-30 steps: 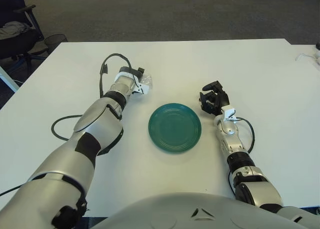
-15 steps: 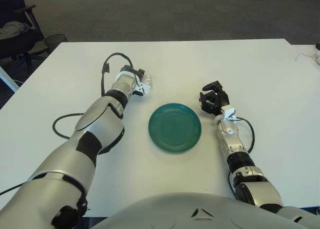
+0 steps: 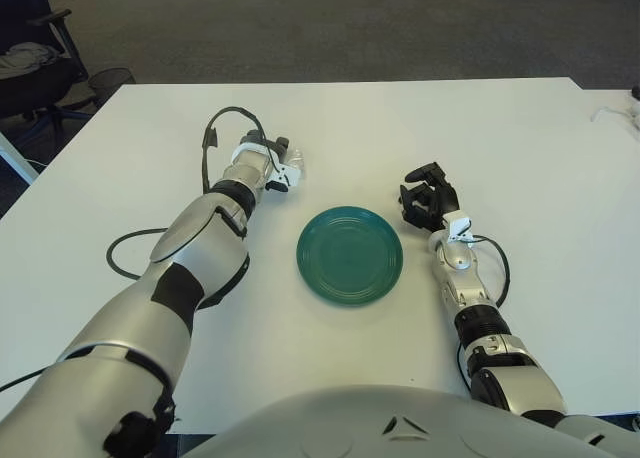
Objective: Put the bottle into the plate.
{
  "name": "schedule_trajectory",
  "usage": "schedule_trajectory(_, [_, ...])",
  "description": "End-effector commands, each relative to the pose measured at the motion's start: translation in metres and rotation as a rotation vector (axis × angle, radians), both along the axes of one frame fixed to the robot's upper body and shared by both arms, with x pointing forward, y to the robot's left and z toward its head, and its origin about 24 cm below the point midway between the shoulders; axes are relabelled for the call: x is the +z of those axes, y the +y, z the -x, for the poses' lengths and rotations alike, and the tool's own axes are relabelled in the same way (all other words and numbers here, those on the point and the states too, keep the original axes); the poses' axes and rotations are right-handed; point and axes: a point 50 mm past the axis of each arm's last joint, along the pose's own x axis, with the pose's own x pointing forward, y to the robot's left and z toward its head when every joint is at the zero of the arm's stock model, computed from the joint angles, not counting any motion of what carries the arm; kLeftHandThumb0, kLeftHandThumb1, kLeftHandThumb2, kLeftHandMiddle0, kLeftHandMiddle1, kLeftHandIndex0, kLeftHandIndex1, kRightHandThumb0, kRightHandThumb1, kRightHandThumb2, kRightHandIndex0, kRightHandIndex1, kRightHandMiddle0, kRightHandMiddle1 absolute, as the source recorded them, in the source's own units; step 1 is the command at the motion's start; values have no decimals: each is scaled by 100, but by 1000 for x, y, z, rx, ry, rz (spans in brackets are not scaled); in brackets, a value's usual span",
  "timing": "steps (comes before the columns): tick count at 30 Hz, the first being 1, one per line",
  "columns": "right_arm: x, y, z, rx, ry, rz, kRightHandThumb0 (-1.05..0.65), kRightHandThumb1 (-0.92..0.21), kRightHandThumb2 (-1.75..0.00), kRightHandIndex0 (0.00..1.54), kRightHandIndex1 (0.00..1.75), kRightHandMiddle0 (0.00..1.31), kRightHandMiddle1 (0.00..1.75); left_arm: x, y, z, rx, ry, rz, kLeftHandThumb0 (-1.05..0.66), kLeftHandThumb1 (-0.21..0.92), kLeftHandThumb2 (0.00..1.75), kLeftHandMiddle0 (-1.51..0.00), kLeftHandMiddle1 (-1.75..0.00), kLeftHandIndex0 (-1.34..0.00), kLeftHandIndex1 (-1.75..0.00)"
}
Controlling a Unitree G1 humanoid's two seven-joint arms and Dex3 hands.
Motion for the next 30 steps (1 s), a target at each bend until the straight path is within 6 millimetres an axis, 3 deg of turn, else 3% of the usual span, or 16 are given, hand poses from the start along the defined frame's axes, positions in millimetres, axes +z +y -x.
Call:
schedule_trajectory(1, [-63, -6, 48, -28, 351, 0, -1, -62, -86, 50, 152, 28, 168, -47, 6, 29, 25, 171, 12, -105, 92, 43, 0, 0, 0, 0])
schedule_trajectory(8, [-62, -7, 49, -28, 344, -2, -1, -60, -87, 51, 151, 30, 167, -48, 5, 30, 40, 137, 65, -105, 92, 42, -6, -3, -4, -2])
schedule_trajectory(10, [-62, -7, 49, -28, 344, 0, -1, -60, -88, 52, 151, 30, 167, -49, 6, 31, 40, 121, 75, -105, 92, 38, -12, -4, -2, -20])
schedule_trajectory(12, [-62, -7, 50, -29, 345, 1, -1, -60, -88, 52, 151, 30, 167, -52, 7, 32, 42, 102, 84, -104, 92, 29, -27, -8, -1, -57])
schedule_trajectory(13, [-62, -7, 49, -30, 346, 1, -1, -60, -88, 52, 151, 30, 167, -53, 7, 33, 43, 93, 88, -99, 90, 26, -31, -20, -3, -76])
schedule_trajectory(14, [-62, -7, 49, -31, 347, 1, -1, -60, -88, 52, 151, 30, 167, -55, 7, 35, 49, 81, 103, -91, 88, 21, -33, -46, -4, -107])
schedule_trajectory(15, [-62, -7, 49, -32, 348, 0, -1, -60, -88, 52, 151, 30, 167, -57, 7, 36, 53, 73, 114, -81, 82, 33, -35, -66, -14, -117])
schedule_trajectory(16, [-62, -7, 50, -34, 348, -1, -1, -60, -88, 52, 151, 30, 167, -57, 7, 36, 61, 55, 139, -67, 71, 55, -37, -97, -29, -132])
schedule_trajectory(18, [-62, -7, 50, -37, 348, -3, -1, -60, -88, 52, 151, 30, 167, -57, 7, 36, 72, 22, 182, -28, 46, 94, -58, -118, -45, -157])
schedule_trajectory(20, [-62, -7, 50, -39, 349, -3, -1, -59, -88, 52, 151, 30, 167, -58, 6, 38, 70, -9, 214, -18, 40, 103, -63, -122, -50, -163])
schedule_trajectory(23, [-63, -7, 50, -40, 350, -3, -1, -59, -88, 52, 151, 30, 167, -59, 6, 40, 56, -49, 254, -5, 45, 108, -49, -152, -45, -169])
schedule_trajectory(25, [-63, -7, 50, -40, 351, -4, -1, -59, -88, 52, 150, 30, 167, -60, 5, 41, 37, -64, 266, -3, 46, 110, -44, -161, -42, -172])
schedule_trajectory(26, [-63, -7, 50, -40, 351, -5, -1, -59, -88, 52, 150, 30, 168, -60, 5, 41, 30, -69, 270, -19, 41, 118, -46, -131, -49, -173])
schedule_trajectory(28, [-63, -7, 50, -40, 349, -6, -1, -59, -88, 52, 150, 30, 168, -61, 5, 42, 22, -74, 272, -32, 36, 124, -54, -91, -55, -174])
schedule_trajectory(30, [-63, -7, 50, -40, 347, -4, -1, -60, -88, 52, 150, 30, 168, -61, 5, 42, 13, -80, 277, -41, 33, 129, -62, -61, -58, -174])
